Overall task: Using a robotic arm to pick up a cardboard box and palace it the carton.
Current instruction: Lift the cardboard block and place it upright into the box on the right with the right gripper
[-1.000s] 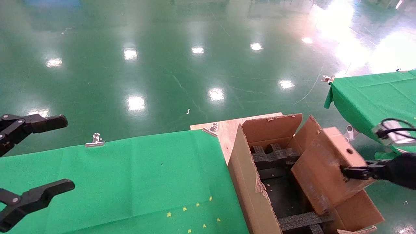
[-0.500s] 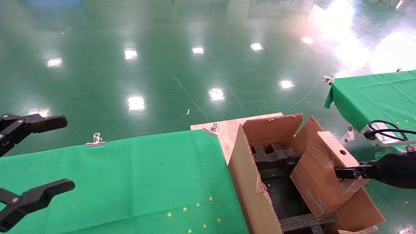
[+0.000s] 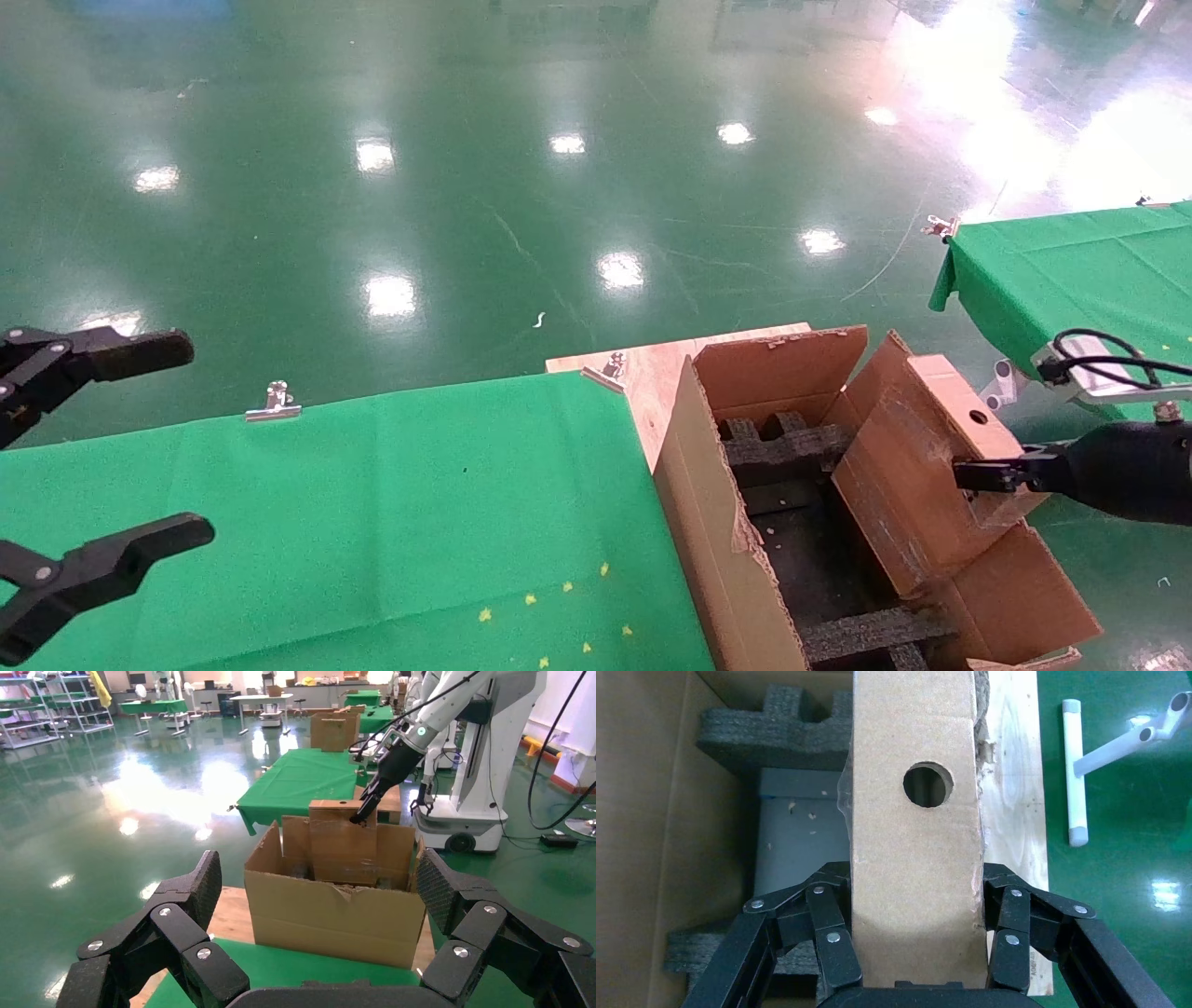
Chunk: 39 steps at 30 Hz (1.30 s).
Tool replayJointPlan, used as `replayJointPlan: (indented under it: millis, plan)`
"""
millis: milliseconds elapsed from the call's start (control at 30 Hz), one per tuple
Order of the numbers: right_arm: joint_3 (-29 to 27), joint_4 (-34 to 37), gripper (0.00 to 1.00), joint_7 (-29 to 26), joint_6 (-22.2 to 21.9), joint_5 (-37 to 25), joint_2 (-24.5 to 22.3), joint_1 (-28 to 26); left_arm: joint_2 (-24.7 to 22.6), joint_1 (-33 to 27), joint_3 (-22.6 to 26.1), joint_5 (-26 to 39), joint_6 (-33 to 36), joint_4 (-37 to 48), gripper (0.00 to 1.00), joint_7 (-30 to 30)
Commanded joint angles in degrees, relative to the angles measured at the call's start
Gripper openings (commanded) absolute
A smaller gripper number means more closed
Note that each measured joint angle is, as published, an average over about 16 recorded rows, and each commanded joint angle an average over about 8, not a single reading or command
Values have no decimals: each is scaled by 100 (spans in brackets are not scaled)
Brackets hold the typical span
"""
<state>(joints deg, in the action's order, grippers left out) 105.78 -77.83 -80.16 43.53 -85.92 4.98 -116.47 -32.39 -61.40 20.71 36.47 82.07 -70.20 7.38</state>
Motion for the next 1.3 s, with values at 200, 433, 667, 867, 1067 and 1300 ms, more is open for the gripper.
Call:
replayJointPlan:
  millis: [200,433,667,867,1067,1300]
  plan:
    - [143,-1,0,-62,-313,-87,81,193,0,0,0,0,0,0,100,0]
    - [300,1,0,-149,-754,-226,186,423,0,0,0,0,0,0,100,0]
    - [460,12,0,-374,-1224,-379,288,674,0,0,0,0,0,0,100,0]
    - [610,27,0,-620,-1581,-577,361,900,0,0,0,0,0,0,100,0]
    - [743,57,0,-935,-1920,-815,475,1114,0,0,0,0,0,0,100,0]
    - [891,179,0,-1407,-2243,-1180,693,1381,0,0,0,0,0,0,100,0]
